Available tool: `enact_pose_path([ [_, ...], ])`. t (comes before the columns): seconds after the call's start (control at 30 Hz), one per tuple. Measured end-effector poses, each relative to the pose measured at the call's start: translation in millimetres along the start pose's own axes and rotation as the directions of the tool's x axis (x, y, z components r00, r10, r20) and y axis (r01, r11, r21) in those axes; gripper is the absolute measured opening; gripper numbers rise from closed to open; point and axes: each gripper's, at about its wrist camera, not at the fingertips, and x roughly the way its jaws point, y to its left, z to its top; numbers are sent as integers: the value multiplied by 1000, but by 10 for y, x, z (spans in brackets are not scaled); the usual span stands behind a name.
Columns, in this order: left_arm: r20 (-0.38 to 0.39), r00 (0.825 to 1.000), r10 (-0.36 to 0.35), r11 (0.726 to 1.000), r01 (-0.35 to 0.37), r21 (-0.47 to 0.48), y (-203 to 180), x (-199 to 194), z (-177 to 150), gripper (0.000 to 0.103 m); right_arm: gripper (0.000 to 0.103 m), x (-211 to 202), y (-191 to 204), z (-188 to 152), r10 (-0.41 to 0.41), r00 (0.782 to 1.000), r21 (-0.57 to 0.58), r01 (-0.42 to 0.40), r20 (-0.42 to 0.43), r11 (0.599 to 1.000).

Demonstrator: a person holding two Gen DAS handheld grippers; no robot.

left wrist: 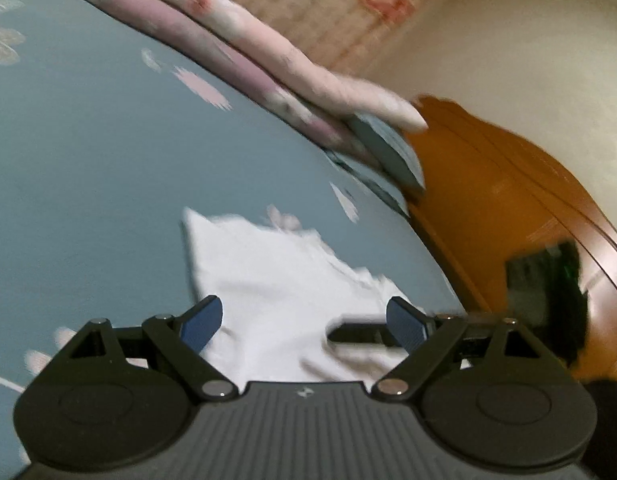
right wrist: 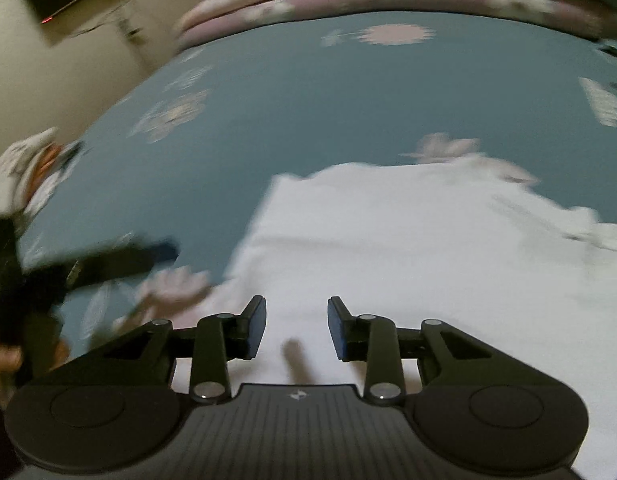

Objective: Fold clothes

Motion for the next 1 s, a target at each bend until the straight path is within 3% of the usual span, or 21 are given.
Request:
enact_pose_path([
  [0.13, -92, 996, 9, 998, -3, 58, -76, 234, -99, 89, 38, -45, -296, 134, -52, 998, 19, 52, 45, 998],
  [0.2, -145, 988, 46, 998, -40, 39, -21, 329, -121, 88, 38, 11, -302, 285, -24, 997, -20, 25, 73, 999],
  [0.27, -149, 988, 28, 1000, -27, 8, 41, 335, -125, 88, 38, 115, -196, 469, 32, 997, -88, -25, 76, 996],
  [0.5, -161, 987, -24, 998, 13, -65, 150, 309, -113, 87, 38, 802, 154, 903, 125, 991, -294, -134, -50, 946],
  [0.63, -165, 986, -19, 998, 8, -69, 144, 303, -112, 85, 38, 1101, 199, 944, 114, 986, -345, -150, -121, 927],
  [0.7, -167, 986, -15, 998, 4, -69, 142, 290, -112, 85, 33, 1127, 206, 923, 119, 983, -348, -161, -140, 923],
  [0.73, -167, 986, -13, 998, 1, -67, 134, 289, -113, 85, 24, 1140, 210, 912, 121, 981, -350, -167, -150, 922],
  [0.77, -167, 986, -10, 998, -1, -65, 126, 287, -113, 85, 5, 1153, 226, 895, 115, 982, -356, -163, -150, 920],
  [0.9, -169, 986, 0, 997, -12, -70, 112, 268, -96, 85, 0, 1145, 278, 856, 28, 998, -364, -44, -48, 930],
  [1.0, -151, 989, -4, 995, -11, -101, 147, 199, -76, 81, 0, 1115, 176, 921, 3, 1000, -284, 6, 28, 959],
])
